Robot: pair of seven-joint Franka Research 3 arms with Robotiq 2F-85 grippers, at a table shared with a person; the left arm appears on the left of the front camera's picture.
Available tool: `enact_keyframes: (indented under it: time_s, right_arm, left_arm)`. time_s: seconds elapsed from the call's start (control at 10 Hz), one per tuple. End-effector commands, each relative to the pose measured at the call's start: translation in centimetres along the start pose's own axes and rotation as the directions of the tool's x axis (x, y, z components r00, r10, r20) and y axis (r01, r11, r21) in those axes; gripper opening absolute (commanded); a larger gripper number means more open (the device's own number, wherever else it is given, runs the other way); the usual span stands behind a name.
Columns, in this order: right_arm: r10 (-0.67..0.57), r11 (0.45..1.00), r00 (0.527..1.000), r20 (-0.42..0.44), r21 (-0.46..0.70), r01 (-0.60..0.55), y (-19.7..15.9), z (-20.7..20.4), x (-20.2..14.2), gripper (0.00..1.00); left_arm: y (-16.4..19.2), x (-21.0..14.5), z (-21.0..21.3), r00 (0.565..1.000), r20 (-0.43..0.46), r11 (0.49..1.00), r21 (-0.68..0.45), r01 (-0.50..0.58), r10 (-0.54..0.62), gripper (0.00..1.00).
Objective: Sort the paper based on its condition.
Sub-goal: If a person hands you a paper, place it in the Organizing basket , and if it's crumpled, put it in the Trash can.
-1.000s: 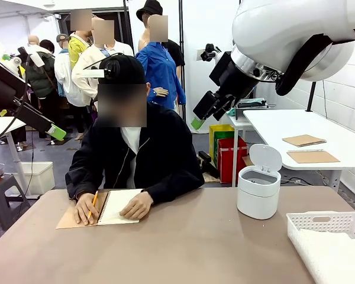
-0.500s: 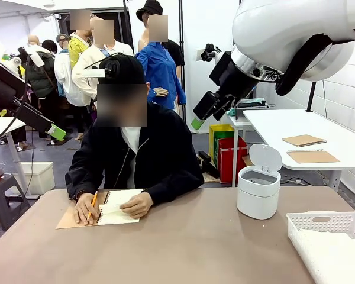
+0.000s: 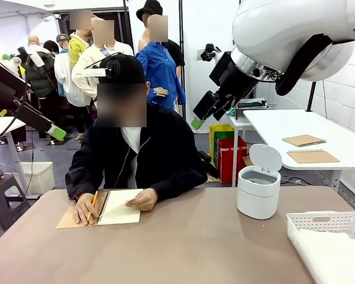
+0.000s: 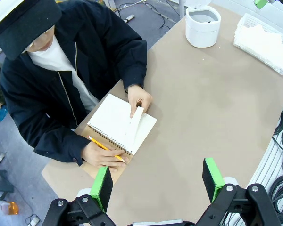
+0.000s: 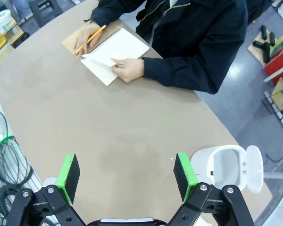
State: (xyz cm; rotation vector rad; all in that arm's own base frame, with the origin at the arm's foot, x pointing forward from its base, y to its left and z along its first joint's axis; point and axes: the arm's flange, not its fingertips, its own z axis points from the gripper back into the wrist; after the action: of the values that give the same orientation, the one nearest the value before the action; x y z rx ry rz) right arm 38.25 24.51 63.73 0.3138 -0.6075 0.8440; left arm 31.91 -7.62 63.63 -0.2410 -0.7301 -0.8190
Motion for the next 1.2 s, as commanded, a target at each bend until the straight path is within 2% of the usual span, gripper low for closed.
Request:
enact_keyframes:
  time_s: [0.0,1.1]
  right_arm:
    - [-0.008,1.000,1.000,0.003,0.009,0.008,-0.02,-0.05,-0.02,1.00]
    - [-0.008,1.000,1.000,0.003,0.009,0.008,-0.02,-0.05,-0.02,1.00]
  left_arm:
    - [-0.06,0.06,0.05,1.000,-0.002,1.000,-0.003,-0.011,0.011,1.00]
    - [-0.06,0.06,0.05,1.000,-0.002,1.000,-0.003,-0.011,0.011,1.00]
